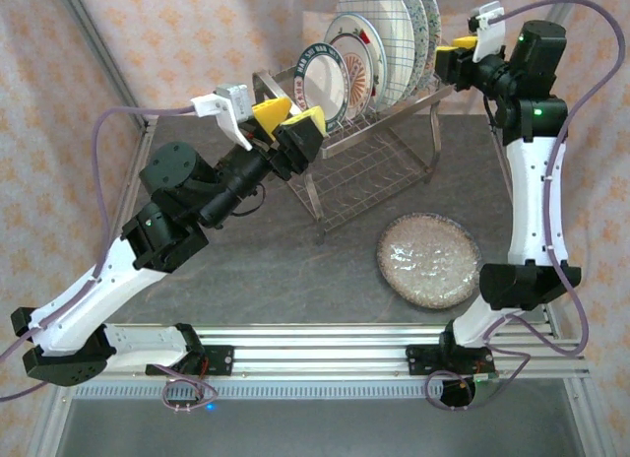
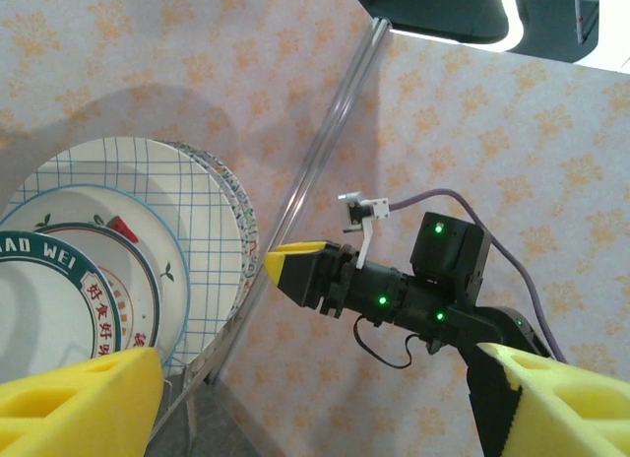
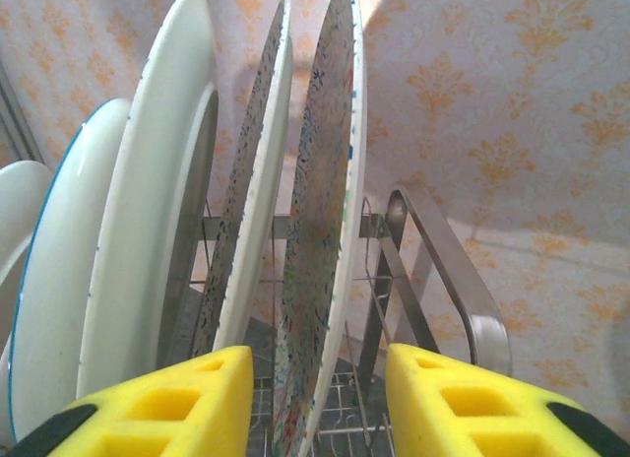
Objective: Unload the plates from the dish rack
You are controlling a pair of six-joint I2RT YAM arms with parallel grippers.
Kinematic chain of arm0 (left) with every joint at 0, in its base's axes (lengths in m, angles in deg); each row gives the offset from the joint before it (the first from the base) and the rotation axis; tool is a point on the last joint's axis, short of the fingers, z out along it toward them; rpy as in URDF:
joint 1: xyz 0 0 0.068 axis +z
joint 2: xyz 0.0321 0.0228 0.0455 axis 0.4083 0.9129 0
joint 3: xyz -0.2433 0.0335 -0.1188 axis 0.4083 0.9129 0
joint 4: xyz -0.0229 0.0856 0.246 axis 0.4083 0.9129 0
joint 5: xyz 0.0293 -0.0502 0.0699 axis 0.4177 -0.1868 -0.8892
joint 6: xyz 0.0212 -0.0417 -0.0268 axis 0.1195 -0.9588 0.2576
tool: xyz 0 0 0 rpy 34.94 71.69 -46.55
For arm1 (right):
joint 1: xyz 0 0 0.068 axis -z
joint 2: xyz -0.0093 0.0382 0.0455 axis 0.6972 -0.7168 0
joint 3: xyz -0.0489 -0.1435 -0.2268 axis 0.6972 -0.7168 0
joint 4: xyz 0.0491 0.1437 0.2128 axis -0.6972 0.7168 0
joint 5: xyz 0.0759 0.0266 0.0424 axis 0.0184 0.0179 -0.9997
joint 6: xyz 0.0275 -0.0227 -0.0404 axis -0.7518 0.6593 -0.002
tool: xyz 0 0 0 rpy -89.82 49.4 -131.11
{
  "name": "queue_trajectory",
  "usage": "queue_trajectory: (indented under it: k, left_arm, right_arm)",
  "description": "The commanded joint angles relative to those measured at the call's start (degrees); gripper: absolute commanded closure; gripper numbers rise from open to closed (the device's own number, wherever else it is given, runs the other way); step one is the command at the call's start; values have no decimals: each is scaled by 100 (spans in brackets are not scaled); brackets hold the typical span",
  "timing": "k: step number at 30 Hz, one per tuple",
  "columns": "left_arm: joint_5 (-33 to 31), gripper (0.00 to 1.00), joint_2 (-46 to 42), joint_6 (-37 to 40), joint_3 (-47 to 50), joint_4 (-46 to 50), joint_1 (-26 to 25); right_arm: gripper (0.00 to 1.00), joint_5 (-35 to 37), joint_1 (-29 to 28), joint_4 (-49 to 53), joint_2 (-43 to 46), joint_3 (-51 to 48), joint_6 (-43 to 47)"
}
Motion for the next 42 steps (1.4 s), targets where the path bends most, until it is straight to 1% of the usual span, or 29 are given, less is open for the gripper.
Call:
queue_trajectory:
  k: [1, 4, 12, 22, 32, 38, 40, 42]
  left_arm:
    - [42, 19, 38, 169, -190, -213, 37]
    - [84, 19, 37, 143, -194, -221, 36]
    - [118, 19, 2, 81, -159, -176, 41]
    - [164, 19, 22, 37, -155, -175, 39]
    - [181, 19, 30, 44, -185, -254, 37]
    - [199, 19, 47, 42, -194, -257, 43]
    - [199, 19, 48, 37, -195, -252, 45]
    - [199, 19, 47, 28, -194, -257, 35]
  right_arm:
    - [64, -267, 4, -172, -198, 272, -190]
    - [68, -271, 23, -221, -354, 458, -328]
    - [73, -597, 15, -319, -695, 799, -625]
    - [77, -776, 18, -417, -969, 1003, -803]
    - [85, -853, 12, -485, -1082, 1064, -884]
    - [94, -852, -17, -472, -1134, 1123, -900]
    - [99, -809, -35, -427, -1132, 1160, -860]
    - [100, -698, -72, -375, -1119, 1218, -827]
